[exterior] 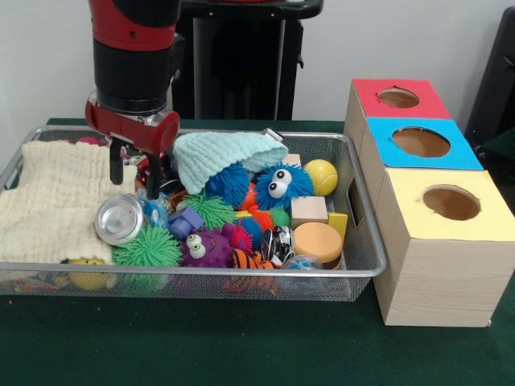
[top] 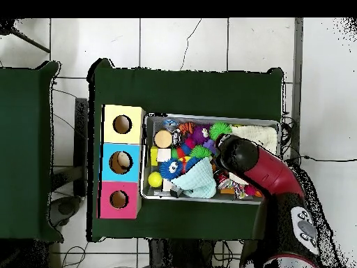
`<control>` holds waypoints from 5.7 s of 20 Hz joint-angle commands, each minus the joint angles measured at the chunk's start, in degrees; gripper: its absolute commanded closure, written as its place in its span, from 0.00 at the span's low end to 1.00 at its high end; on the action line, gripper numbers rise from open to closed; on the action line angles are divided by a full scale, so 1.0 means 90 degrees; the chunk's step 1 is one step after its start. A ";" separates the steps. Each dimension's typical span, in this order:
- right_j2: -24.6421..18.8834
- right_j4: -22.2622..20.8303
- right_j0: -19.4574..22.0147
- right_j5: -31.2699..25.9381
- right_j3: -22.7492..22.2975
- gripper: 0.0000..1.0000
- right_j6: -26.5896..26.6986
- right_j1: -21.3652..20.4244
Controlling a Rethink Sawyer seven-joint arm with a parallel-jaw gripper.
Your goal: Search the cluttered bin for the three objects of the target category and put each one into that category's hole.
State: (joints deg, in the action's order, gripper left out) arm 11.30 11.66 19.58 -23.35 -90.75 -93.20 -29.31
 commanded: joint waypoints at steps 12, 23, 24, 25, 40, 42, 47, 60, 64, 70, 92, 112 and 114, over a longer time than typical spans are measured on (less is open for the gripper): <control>0.0248 0.1023 -0.0620 0.0701 0.0477 0.00 -0.1963 0.0825; 0.0406 0.1317 -0.0804 0.0704 0.0466 0.00 -0.1835 0.0904; 0.0407 0.1335 -0.0804 0.0710 0.0445 0.00 -0.1823 0.0894; 0.0408 0.1353 -0.0804 0.0716 0.0424 0.00 -0.1811 0.0885; 0.0907 0.1378 -0.1033 0.0912 -0.0053 0.00 -0.1829 0.0439; 0.0987 0.1347 -0.1032 0.0825 -0.0100 0.00 -0.1755 0.0325; 0.0976 0.1339 -0.1024 0.0614 -0.0082 0.00 -0.1648 0.0314; 0.0397 0.1229 -0.0856 0.0752 -0.0595 0.00 -0.1309 0.0047; 0.0358 0.0989 -0.0843 0.0858 -0.0415 0.00 -0.1000 0.0205; 0.0139 0.1187 -0.0879 0.1310 -0.0540 0.00 -0.1350 0.0289; 0.0489 0.1924 -0.1873 0.2742 -0.0683 0.00 -0.2403 0.0774; -0.0711 0.1038 -0.0651 0.1878 -0.1308 0.00 -0.1659 0.0077; -0.0683 0.1046 -0.0688 0.1925 -0.1296 0.00 -0.1695 0.0099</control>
State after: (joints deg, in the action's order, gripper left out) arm 12.68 23.45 14.01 -2.21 -99.26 -100.07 -29.35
